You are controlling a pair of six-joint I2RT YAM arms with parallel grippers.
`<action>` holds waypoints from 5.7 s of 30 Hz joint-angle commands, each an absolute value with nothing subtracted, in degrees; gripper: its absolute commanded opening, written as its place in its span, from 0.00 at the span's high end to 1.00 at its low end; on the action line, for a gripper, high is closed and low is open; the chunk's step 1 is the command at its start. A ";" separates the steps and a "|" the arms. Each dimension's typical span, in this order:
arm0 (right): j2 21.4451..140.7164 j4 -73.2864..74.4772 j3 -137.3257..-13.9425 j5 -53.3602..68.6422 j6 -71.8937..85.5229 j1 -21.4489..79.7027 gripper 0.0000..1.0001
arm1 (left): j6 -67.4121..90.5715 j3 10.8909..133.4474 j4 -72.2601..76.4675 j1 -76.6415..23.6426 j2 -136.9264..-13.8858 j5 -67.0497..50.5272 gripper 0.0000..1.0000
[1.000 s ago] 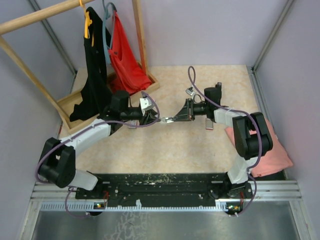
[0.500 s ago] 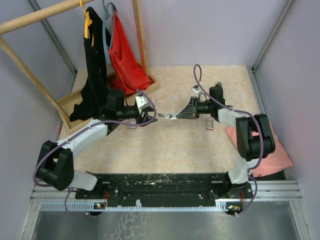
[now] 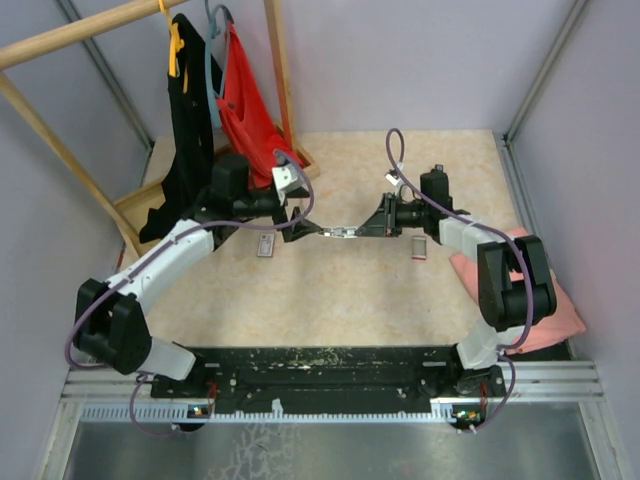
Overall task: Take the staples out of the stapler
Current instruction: Unload the staple at the center of the board.
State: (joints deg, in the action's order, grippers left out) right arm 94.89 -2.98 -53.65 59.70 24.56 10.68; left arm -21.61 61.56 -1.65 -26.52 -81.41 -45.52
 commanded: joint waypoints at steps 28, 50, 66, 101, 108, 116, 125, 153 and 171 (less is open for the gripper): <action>85.88 0.88 -54.49 55.02 10.82 14.22 1.00 | -23.63 96.49 -39.91 -30.23 -111.61 -51.57 0.04; 84.83 0.45 -53.98 55.72 10.72 14.40 1.00 | -23.90 98.78 -42.45 -30.41 -115.68 -54.63 0.36; 84.86 0.63 -53.81 55.46 10.28 14.77 1.00 | -23.75 99.40 -42.67 -30.44 -116.07 -56.81 0.55; 84.81 -0.19 -53.91 55.90 11.30 14.82 1.00 | -24.15 100.80 -44.12 -31.33 -117.10 -57.78 0.94; 84.73 1.47 -54.80 54.71 9.21 14.61 0.73 | -24.25 100.81 -44.12 -31.29 -116.65 -56.04 1.00; 83.85 3.00 -55.44 53.23 7.47 12.16 0.53 | -23.21 99.80 -41.15 -31.31 -115.16 -47.78 1.00; 81.17 2.23 -55.53 52.11 8.73 6.60 0.39 | -21.78 92.16 -28.57 -31.98 -111.85 -35.11 1.00; 79.54 -3.69 -53.07 43.51 19.51 -8.74 0.33 | -43.63 57.18 21.18 -55.01 -101.90 15.73 1.00; 79.72 -3.95 -52.72 44.56 20.03 -9.10 0.33 | -54.99 44.36 47.84 -62.11 -106.32 24.57 1.00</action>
State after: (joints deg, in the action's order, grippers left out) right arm 81.84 -1.19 -52.47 43.66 19.66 -8.45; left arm -55.59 43.99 46.96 -61.56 -107.59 26.59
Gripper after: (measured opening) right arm 0.668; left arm 0.339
